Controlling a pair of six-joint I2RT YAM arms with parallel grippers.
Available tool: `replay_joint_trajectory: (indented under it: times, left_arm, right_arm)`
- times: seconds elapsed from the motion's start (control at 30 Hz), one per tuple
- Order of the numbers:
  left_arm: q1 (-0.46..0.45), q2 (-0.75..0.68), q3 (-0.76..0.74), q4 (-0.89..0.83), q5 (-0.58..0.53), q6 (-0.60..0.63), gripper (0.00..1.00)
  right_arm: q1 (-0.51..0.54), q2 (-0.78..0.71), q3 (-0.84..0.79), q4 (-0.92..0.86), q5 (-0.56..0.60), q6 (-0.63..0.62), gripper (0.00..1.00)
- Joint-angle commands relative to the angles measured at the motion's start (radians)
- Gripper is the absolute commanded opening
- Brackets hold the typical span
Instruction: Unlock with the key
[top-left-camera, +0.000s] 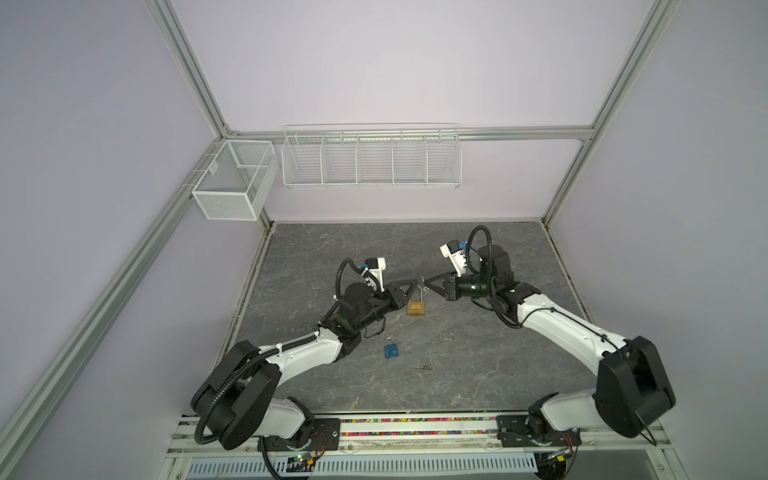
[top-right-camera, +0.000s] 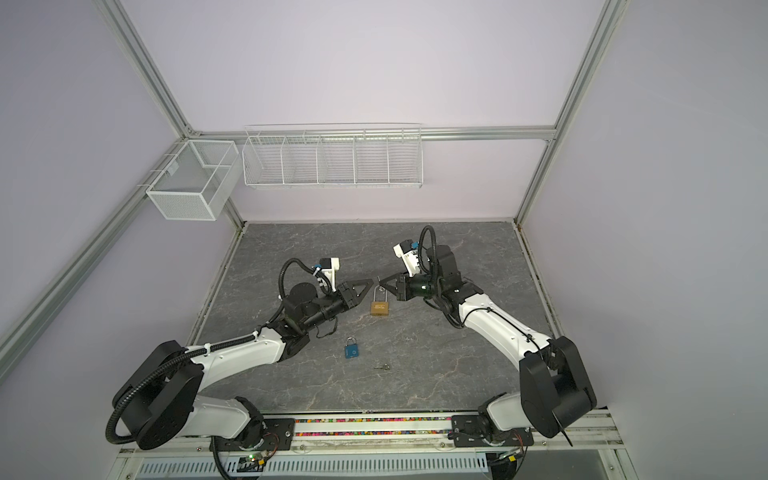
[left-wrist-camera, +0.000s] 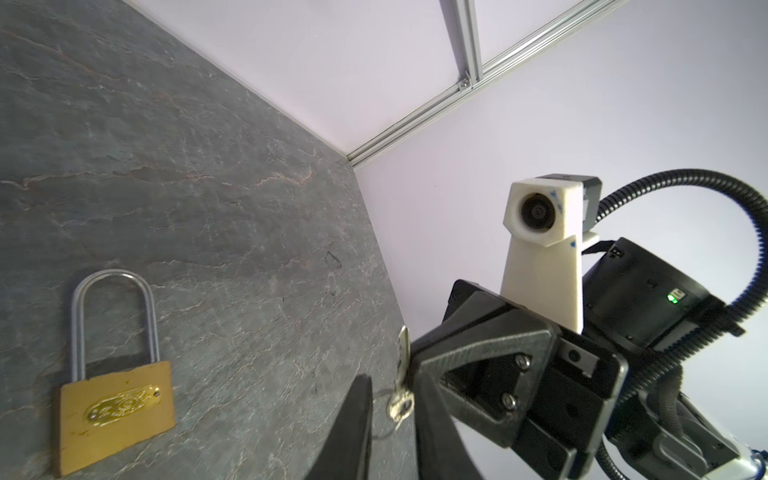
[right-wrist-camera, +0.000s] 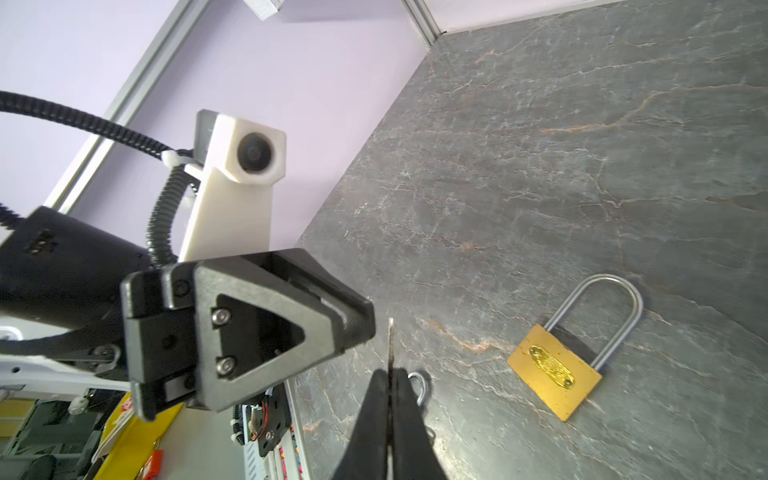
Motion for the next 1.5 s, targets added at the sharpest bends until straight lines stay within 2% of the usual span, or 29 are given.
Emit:
replay_joint_trajectory:
  times: [0.0,0.17,0.4,0.67,0.8,0.93,1.17,1.2,1.3,1.4,1.47]
  left_arm:
    - [0.010,0.003,-0.006,0.113,0.032,-0.005,0.22]
    - [0.011,0.020,0.018,0.100,0.065,-0.003,0.23]
    - [0.012,0.020,0.013,0.138,0.086,-0.002,0.31]
    - [0.013,0.038,0.014,0.196,0.106,-0.033,0.18]
    - [0.014,0.045,0.015,0.210,0.118,-0.043,0.16]
    - [0.019,0.046,0.008,0.241,0.125,-0.061,0.00]
    - [0.025,0.024,0.005,0.225,0.136,-0.062,0.00]
    - [0.025,0.020,0.004,0.223,0.136,-0.061,0.00]
    - [0.027,-0.001,-0.002,0.201,0.125,-0.059,0.00]
    - [0.027,-0.046,0.002,0.109,0.094,-0.027,0.00]
    - [0.027,-0.074,0.000,0.072,0.068,-0.010,0.00]
  right_arm:
    - [0.010,-0.039,-0.006,0.028,-0.047,0.027,0.07]
    - [0.018,-0.048,0.001,0.032,-0.062,0.036,0.07]
    - [0.030,-0.035,0.014,0.041,-0.079,0.045,0.07]
    - [0.033,-0.030,0.019,0.056,-0.082,0.058,0.07]
    - [0.032,-0.024,0.028,0.057,-0.082,0.059,0.07]
    - [0.032,-0.014,0.036,0.045,-0.075,0.056,0.07]
    - [0.031,-0.019,0.047,0.020,-0.053,0.052,0.07]
    - [0.030,-0.020,0.048,0.006,-0.045,0.048,0.10]
    - [0.019,-0.050,0.037,-0.045,0.008,0.030,0.37]
    - [0.002,-0.119,-0.018,-0.045,0.067,0.043,0.57]
    - [-0.002,-0.172,-0.060,0.004,0.093,0.080,0.61]
